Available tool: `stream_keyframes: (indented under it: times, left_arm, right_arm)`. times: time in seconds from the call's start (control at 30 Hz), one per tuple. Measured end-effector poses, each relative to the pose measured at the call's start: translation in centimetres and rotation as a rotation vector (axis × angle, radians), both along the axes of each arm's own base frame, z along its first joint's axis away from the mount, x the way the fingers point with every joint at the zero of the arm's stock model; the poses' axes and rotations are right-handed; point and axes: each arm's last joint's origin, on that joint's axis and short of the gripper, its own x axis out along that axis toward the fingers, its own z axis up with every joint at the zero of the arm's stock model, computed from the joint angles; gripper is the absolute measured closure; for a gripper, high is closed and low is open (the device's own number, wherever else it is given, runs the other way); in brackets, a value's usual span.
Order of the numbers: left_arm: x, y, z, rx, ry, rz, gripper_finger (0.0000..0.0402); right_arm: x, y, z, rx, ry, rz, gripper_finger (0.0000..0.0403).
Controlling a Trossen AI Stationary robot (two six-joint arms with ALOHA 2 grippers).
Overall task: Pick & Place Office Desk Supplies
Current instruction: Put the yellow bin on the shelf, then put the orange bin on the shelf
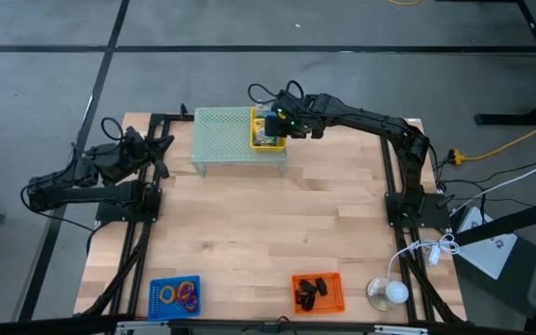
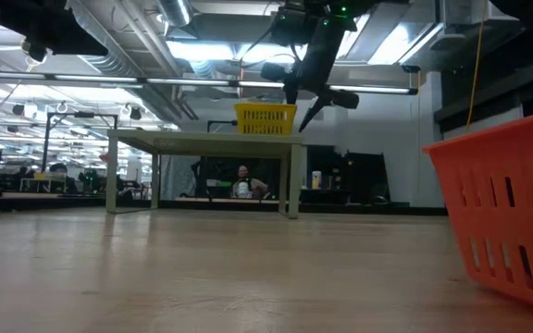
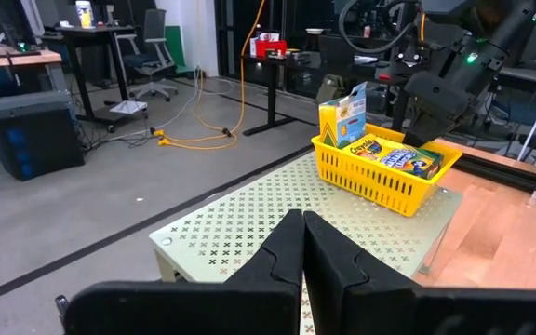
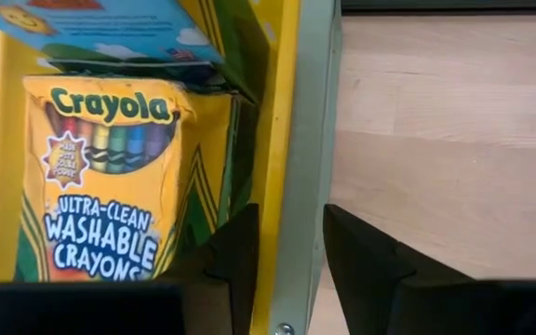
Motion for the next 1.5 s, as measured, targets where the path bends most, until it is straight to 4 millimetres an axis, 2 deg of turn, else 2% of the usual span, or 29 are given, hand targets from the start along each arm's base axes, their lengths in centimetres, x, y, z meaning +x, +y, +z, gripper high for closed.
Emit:
stream_keyframes:
  times: [1.03,1.23,1.5]
  left_arm:
    - [0.0,0.0,0.0,0.001,0.003,0.000,0.0398]
    - [0.0,0.0,0.0,0.004,0.006,-0.001,0.0398]
    - [0.0,0.0,-0.1,0.005,0.011,-0.001,0.0398]
  right_arm:
    - [0.0,-0.1,0.0,0.033,-0.010,0.047,0.0282]
    - [0.2,-0.1,2.2,-0.004,-0.055,0.070,0.0282]
    - [-0.9,0.8,7.2,-0.072,-0.055,0.063,0.0282]
